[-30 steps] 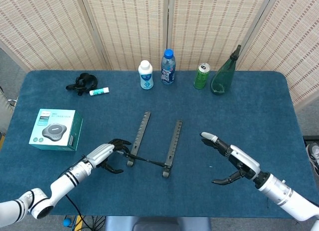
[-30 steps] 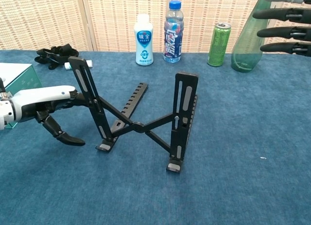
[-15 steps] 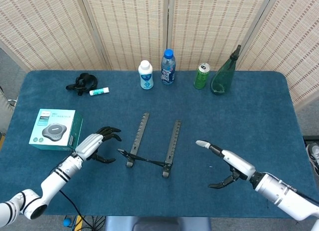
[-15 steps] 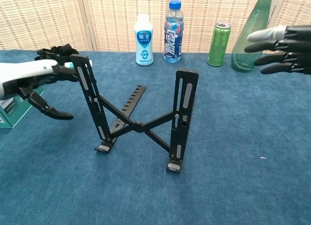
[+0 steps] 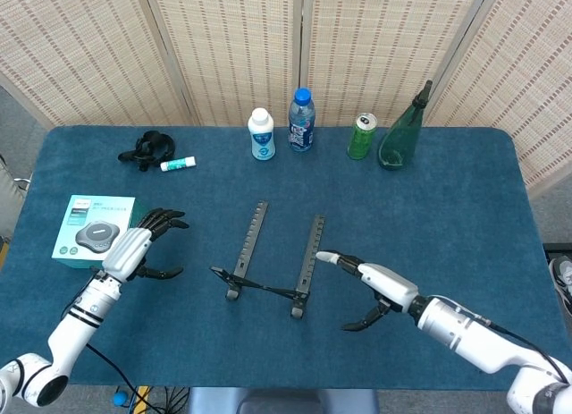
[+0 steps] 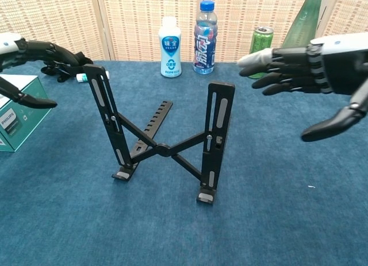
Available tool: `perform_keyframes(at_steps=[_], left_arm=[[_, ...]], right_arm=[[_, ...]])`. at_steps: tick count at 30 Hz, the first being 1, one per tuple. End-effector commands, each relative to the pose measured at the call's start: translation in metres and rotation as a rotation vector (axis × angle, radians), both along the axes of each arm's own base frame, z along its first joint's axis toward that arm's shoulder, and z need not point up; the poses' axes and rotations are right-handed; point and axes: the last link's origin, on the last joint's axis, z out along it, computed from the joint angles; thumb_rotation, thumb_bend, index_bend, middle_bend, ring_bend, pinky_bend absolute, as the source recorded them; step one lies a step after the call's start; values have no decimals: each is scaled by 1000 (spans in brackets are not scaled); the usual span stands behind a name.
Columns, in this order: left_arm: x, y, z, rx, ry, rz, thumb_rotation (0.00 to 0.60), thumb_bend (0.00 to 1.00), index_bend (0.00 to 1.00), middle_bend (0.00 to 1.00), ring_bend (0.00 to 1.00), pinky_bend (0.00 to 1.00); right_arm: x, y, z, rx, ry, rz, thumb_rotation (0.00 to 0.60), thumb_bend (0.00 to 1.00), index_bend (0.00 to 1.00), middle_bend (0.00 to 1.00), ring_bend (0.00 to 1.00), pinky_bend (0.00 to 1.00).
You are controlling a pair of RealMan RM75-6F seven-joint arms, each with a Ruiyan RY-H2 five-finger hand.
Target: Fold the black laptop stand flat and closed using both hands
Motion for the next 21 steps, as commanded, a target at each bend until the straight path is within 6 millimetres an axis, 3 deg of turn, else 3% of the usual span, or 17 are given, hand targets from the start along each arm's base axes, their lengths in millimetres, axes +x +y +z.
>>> perform_keyframes(at_steps=[1, 11, 17, 21], left_arm=[[-1, -1, 4, 12, 3, 4, 600, 147, 223, 124, 69, 0], [-9, -6, 13, 38, 15, 25, 600, 147, 223, 124, 69, 0], [-13, -8, 16, 44, 23, 33, 600, 147, 223, 124, 69, 0], [-16, -7, 17, 45, 39, 33, 600, 148, 224, 124, 69, 0]], right_arm=[[15, -7, -19, -11, -13, 20, 600, 0, 0, 0, 0, 0], [32, -20, -51, -155, -24, 27, 600, 1, 0, 0, 0, 0], [32, -31, -63, -262, -20, -8, 600, 99, 0, 0, 0, 0], [27, -36, -60, -371, 9, -22, 600, 154, 0, 0, 0, 0]])
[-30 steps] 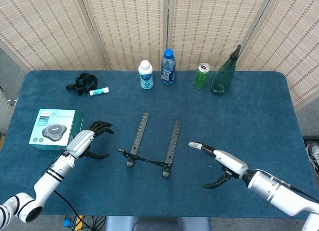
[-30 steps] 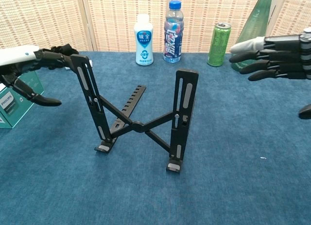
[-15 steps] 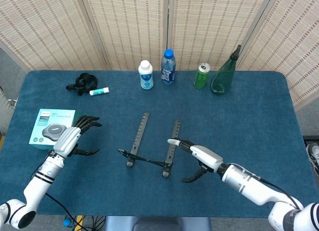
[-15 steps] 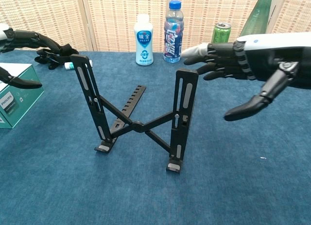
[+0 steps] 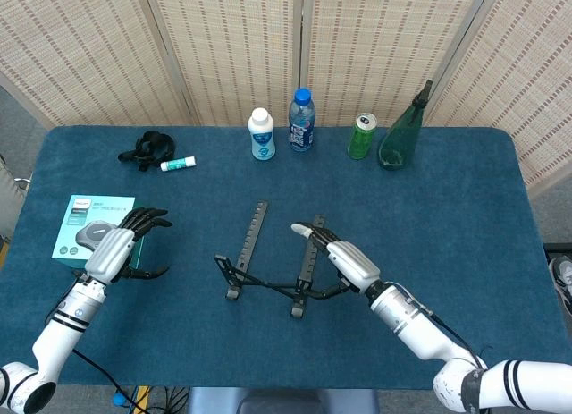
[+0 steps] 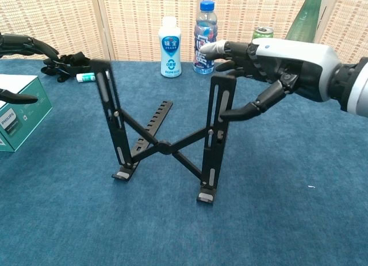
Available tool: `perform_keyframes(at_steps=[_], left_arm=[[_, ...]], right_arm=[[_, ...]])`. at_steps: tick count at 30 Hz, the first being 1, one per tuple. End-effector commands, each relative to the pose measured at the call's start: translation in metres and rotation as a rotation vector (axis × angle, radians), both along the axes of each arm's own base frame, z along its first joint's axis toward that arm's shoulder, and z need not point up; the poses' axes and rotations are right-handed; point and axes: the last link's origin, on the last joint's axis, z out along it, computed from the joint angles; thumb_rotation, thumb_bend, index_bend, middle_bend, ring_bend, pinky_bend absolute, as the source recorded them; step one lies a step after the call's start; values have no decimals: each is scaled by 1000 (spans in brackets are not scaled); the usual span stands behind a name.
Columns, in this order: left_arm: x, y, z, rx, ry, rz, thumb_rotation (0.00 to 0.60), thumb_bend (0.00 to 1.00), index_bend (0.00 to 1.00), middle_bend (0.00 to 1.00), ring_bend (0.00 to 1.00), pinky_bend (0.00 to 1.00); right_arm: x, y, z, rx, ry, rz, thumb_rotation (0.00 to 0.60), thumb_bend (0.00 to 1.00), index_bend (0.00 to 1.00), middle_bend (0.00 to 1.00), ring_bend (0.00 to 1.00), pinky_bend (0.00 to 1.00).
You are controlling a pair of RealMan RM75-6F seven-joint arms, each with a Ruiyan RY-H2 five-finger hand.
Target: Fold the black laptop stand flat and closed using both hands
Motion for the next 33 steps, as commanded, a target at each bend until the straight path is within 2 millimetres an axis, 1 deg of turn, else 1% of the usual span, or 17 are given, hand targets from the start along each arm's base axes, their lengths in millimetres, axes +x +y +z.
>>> perform_keyframes(at_steps=[1, 6, 9, 12, 15, 19, 22, 25, 27, 33], left_arm=[[-1, 1, 1, 1, 9, 1, 600, 147, 223, 124, 69, 0], [-2, 6, 4, 12, 43, -9, 600, 147, 223, 124, 69, 0], [-1, 11, 5, 38, 111, -36, 600, 147, 223, 124, 69, 0], [2, 18, 6, 48, 166, -58, 600, 147, 223, 124, 69, 0], [6, 25, 5, 48, 221, -84, 600, 147, 223, 124, 69, 0], [13, 36, -2, 34, 300, -135, 600, 148, 223, 124, 69, 0], [19, 44, -12, 6, 358, -179, 600, 148, 218, 124, 69, 0], [26, 53, -24, -28, 401, -222, 600, 147, 192, 118, 67, 0], [33, 58, -33, -42, 413, -250, 600, 147, 170, 109, 64, 0], [52, 79, -67, -43, 464, -333, 600, 147, 120, 97, 56, 0]], right_arm=[[-6, -6, 4, -117, 19, -33, 600, 159, 0, 0, 0, 0], [-16, -2, 23, -183, 33, -67, 600, 165, 0, 0, 0, 0], [-25, 0, 36, -254, 84, -66, 600, 165, 0, 0, 0, 0], [-29, 6, 50, -308, 104, -62, 600, 165, 0, 0, 0, 0], [-30, 12, 64, -389, 133, -24, 600, 164, 0, 0, 0, 0], [-29, 24, 75, -435, 188, 70, 600, 163, 0, 0, 0, 0], [-29, 33, 77, -444, 258, 155, 600, 135, 0, 0, 0, 0], [-29, 39, 77, -455, 334, 229, 600, 49, 0, 0, 0, 0], [-29, 44, 75, -456, 372, 264, 600, 11, 0, 0, 0, 0], [-34, 49, 60, -440, 466, 329, 600, 0, 0, 0, 0, 0]])
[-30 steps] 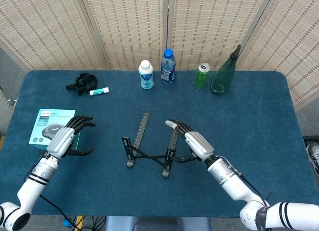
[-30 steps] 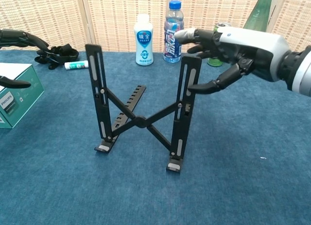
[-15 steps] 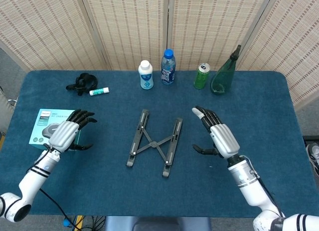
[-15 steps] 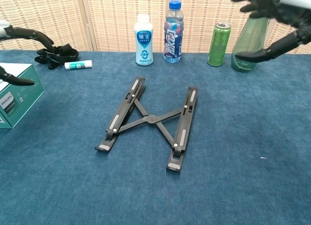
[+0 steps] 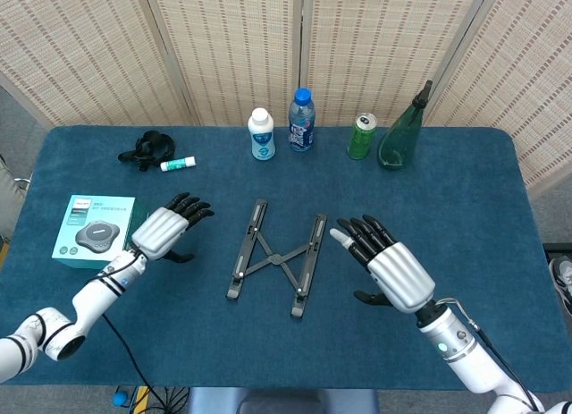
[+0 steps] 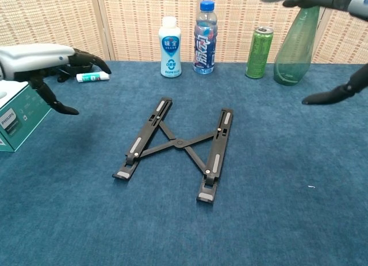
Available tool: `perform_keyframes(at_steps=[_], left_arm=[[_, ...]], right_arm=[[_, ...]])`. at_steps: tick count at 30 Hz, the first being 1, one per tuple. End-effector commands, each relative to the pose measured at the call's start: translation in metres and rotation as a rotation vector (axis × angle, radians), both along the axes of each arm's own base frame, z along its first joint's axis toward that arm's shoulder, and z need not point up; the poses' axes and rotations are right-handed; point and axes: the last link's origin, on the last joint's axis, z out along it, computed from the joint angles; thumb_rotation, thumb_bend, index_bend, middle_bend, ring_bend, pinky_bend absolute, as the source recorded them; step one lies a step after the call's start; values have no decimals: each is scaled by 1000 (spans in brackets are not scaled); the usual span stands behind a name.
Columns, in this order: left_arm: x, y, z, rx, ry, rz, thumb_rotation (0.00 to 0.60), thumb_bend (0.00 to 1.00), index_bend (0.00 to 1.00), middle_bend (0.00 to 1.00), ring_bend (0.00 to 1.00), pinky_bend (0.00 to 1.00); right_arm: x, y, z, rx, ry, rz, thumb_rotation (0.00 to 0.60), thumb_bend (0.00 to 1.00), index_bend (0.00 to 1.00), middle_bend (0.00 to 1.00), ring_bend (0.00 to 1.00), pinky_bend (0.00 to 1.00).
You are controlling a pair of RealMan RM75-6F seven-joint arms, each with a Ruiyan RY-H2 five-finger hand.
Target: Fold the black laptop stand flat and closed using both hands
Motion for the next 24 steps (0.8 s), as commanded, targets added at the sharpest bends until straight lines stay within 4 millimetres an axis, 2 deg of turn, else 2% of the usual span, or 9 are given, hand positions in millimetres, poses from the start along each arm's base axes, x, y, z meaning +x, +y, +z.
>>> perform_keyframes(at_steps=[1, 9, 16, 24], left_arm=[[14, 15, -28, -20, 38, -50, 600, 147, 116, 95, 56, 0], [24, 33, -56, -50, 65, -52, 600, 147, 112, 88, 53, 0], [18, 33, -65, -67, 51, -23, 600, 147, 112, 86, 51, 0], [13, 30, -75, -85, 41, 1, 600, 147, 112, 86, 49, 0]], right_arm=[[-5, 3, -13, 25, 61, 14, 600, 0, 0, 0, 0, 0], [-11, -7, -28, 4, 178, 43, 600, 0, 0, 0, 0, 0], [-22, -39, -32, -53, 212, -9, 600, 0, 0, 0, 0, 0], [-25, -66, -50, -100, 278, 33, 600, 0, 0, 0, 0, 0]])
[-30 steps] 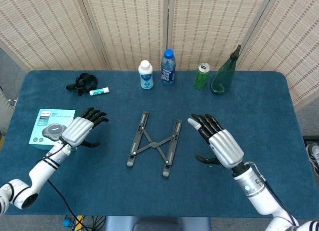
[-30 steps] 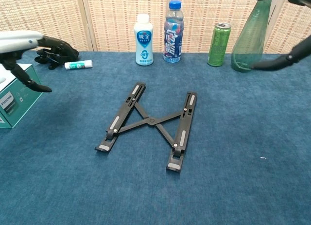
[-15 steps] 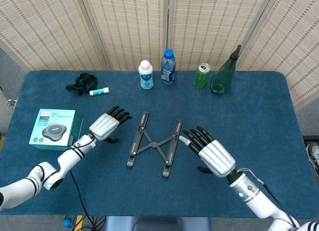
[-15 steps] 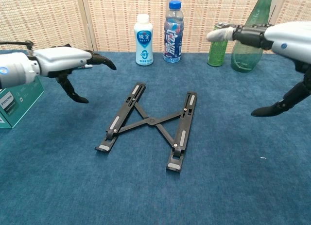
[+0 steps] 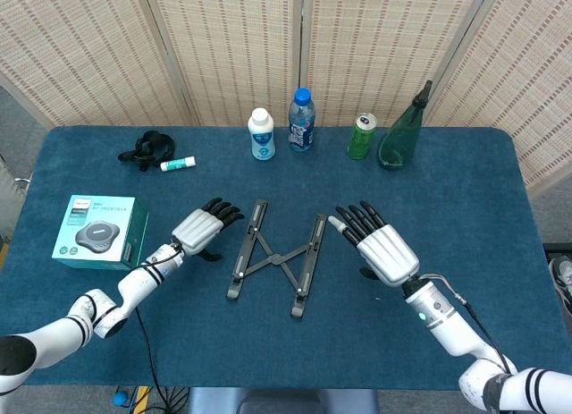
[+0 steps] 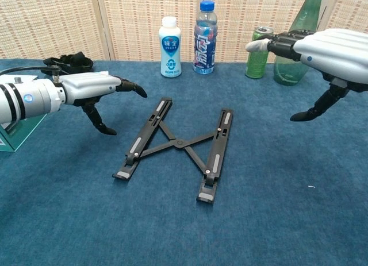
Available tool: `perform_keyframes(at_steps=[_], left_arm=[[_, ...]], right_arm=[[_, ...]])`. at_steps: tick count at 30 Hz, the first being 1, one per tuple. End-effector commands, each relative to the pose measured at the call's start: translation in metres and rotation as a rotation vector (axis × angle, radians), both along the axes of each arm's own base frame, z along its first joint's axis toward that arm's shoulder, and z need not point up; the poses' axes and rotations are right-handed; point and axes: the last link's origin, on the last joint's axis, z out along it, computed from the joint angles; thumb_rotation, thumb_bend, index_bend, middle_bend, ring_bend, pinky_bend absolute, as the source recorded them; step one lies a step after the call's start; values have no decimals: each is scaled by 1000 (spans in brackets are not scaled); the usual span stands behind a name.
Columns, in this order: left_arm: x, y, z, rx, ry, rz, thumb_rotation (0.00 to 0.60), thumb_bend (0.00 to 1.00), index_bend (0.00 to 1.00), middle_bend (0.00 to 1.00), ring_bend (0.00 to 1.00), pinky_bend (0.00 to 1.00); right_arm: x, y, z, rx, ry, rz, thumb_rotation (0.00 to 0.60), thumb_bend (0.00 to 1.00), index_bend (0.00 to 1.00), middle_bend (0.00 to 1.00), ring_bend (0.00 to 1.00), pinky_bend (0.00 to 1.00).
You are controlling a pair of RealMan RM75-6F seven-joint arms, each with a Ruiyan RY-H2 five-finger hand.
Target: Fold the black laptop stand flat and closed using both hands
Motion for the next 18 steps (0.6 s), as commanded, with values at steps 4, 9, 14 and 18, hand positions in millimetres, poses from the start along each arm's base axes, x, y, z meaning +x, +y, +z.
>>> perform_keyframes(at_steps=[4, 9, 14, 18], left_arm=[[-2, 0, -5, -7, -18, 24, 600, 147, 112, 86, 49, 0], [-4, 1, -8, -8, -11, 29, 600, 147, 112, 86, 49, 0], [-6, 1, -9, -9, -19, 39, 600, 146, 112, 86, 49, 0], [-7, 0, -10, -16, -28, 48, 600, 147, 112, 86, 48, 0]], right_arm=[[1, -19, -23, 9, 43, 23, 600, 0, 0, 0, 0, 0], [-1, -27, -38, 12, 87, 42, 600, 0, 0, 0, 0, 0], [-2, -36, -52, 12, 112, 51, 600, 0, 0, 0, 0, 0], [1, -39, -63, 20, 119, 60, 600, 0, 0, 0, 0, 0]])
